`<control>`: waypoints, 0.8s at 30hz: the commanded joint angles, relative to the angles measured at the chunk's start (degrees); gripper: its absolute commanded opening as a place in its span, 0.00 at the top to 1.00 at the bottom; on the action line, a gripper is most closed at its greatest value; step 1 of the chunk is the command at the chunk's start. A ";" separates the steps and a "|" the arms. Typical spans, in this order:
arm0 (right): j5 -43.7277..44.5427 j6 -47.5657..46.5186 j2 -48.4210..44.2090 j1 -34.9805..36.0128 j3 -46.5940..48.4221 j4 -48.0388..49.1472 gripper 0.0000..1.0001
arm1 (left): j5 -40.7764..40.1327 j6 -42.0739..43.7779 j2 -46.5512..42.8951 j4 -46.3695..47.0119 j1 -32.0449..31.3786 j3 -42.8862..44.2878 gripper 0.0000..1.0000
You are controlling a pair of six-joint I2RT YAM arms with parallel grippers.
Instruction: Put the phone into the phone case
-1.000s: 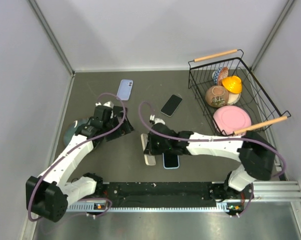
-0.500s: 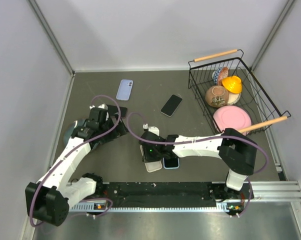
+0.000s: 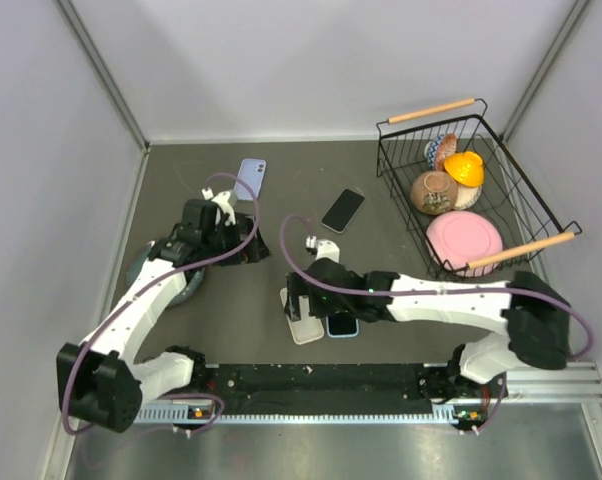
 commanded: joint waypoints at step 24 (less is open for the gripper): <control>8.45 -16.77 -47.38 0.66 -14.96 -0.47 0.01 | -14.11 14.85 52.29 5.05 -16.72 55.78 0.01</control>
